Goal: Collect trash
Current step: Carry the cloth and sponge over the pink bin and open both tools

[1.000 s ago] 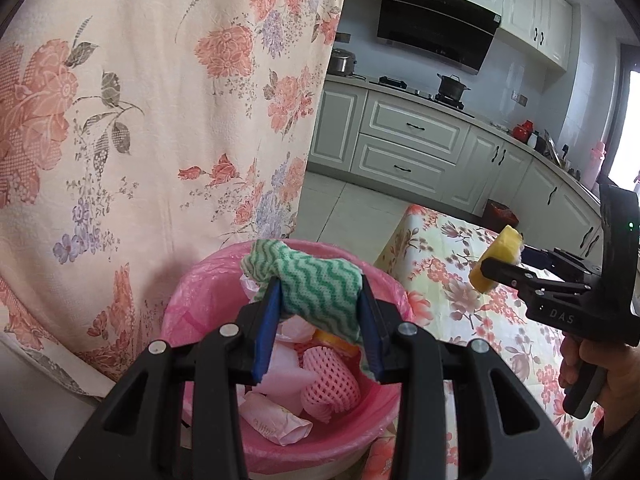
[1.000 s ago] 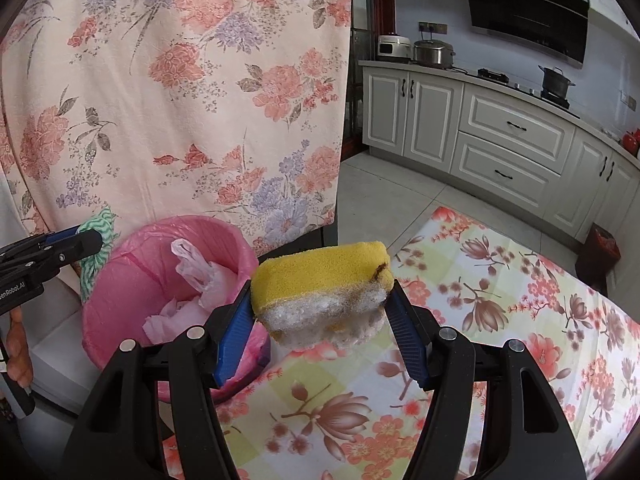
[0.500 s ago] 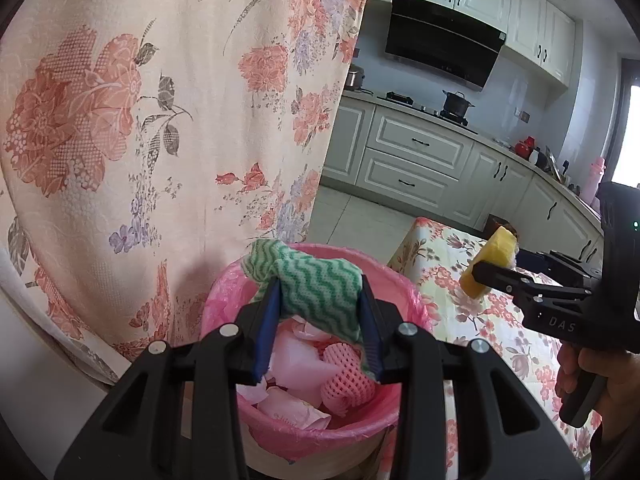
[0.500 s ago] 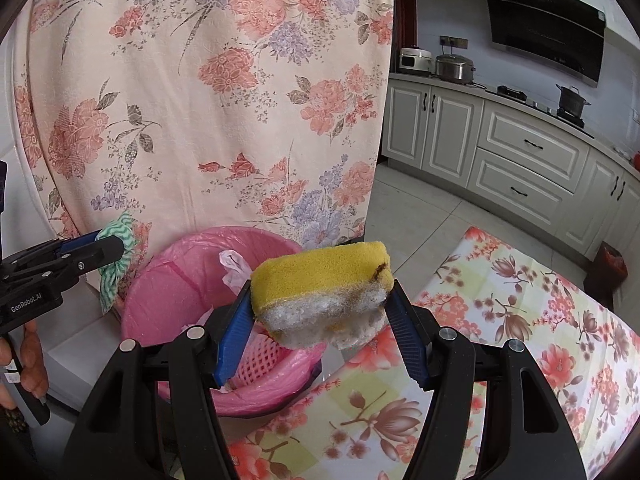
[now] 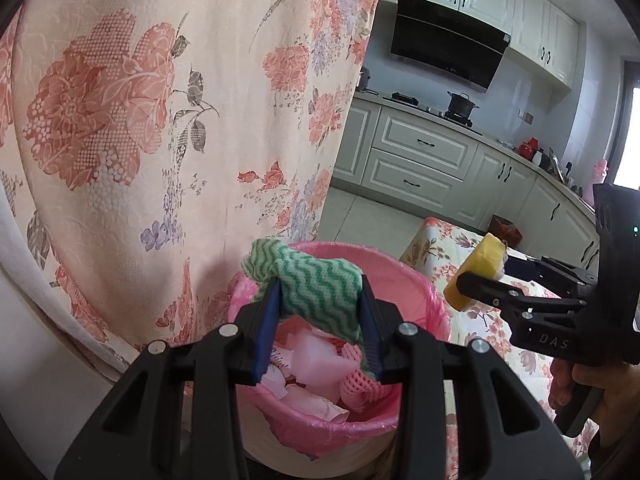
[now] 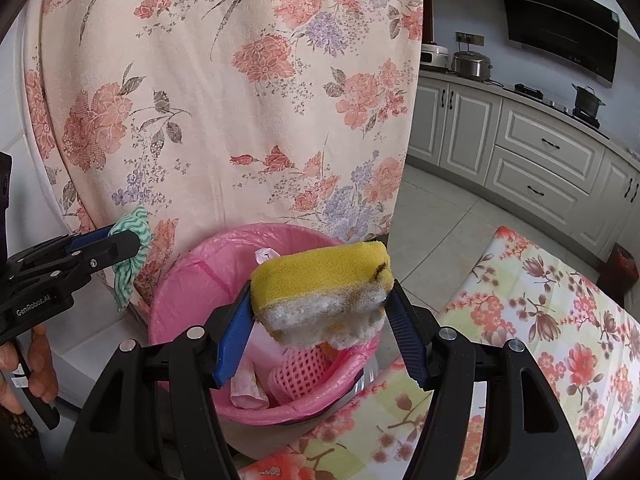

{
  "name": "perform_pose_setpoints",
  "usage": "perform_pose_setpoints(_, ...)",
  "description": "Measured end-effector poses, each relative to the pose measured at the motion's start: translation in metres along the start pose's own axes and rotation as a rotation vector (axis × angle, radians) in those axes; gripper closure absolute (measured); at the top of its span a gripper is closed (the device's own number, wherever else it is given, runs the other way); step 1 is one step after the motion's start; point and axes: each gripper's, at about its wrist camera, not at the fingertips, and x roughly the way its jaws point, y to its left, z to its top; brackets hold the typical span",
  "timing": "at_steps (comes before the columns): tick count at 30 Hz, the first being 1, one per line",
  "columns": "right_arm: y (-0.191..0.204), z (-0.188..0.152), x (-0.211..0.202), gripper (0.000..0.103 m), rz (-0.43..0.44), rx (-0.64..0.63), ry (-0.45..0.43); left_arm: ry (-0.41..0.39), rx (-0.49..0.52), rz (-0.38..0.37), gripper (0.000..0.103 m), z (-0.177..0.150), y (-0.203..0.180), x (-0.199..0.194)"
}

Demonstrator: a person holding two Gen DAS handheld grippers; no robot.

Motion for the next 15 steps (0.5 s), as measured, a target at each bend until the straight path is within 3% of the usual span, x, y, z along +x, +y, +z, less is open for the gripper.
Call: perform_pose_setpoints(15,0.017,0.006,0.043,0.041,-0.004,-0.021,0.073,0.052,0.011,0.016,0.066,0.003,0.012,0.029)
